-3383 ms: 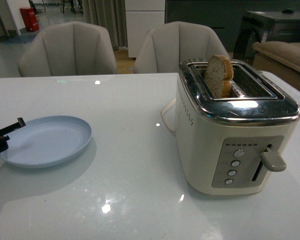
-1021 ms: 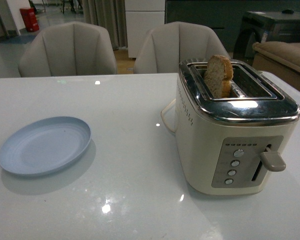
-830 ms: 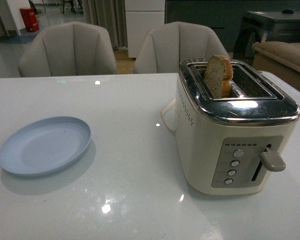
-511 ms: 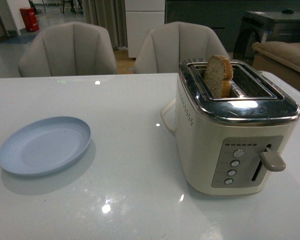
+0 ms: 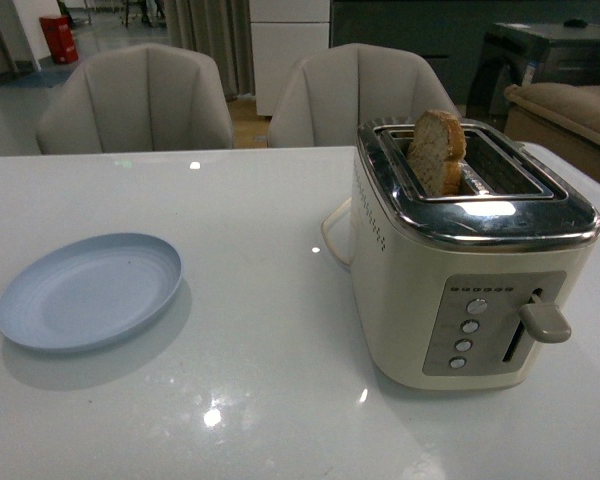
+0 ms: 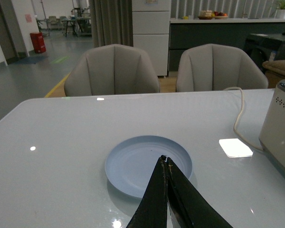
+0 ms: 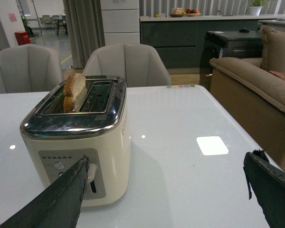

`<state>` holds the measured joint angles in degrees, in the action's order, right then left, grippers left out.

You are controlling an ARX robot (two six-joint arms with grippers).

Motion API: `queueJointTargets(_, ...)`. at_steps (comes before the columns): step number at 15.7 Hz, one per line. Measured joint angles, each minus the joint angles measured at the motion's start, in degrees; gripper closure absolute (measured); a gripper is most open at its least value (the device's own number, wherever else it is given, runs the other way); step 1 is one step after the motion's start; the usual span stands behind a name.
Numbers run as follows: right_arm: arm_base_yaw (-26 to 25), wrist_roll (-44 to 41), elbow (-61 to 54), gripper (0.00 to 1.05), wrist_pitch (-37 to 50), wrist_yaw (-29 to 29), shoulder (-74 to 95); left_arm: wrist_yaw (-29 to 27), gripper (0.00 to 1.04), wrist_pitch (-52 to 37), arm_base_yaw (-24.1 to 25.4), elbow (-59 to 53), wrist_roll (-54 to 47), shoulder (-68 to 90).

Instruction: Left arm holds plate, right arm toasts bread

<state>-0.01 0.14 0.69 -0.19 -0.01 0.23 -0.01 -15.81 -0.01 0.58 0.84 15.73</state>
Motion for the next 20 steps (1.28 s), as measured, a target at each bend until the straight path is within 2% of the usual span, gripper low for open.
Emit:
queueJointTargets(6,0.00,0.00,0.00,0.06,0.00,0.02,0.00,-0.02,1.03,7.65,0.00,0.04,0.00,-6.91)
queueJointTargets(7,0.00,0.00,0.00,0.06,-0.02,0.02,0.00,0.02,1.03,15.30,0.00,0.04,-0.02,-15.30)
queueJointTargets(14,0.00,0.00,0.00,0.06,0.00,0.00,0.00,-0.02,1.03,16.00,0.00,0.04,0.02,-15.21)
queueJointTargets(15,0.00,0.00,0.00,0.06,0.00,0.00,0.00,-0.02,0.95,16.00,0.00,0.04,-0.02,-15.19)
queueJointTargets(18,0.00,0.00,0.00,0.06,0.00,0.00,0.00,-0.02,0.53,16.00,0.00,0.04,-0.02,-15.21)
queueJointTargets(20,0.00,0.00,0.00,0.06,0.00,0.00,0.00,-0.02,0.35,16.00,0.00,0.04,-0.02,-15.19)
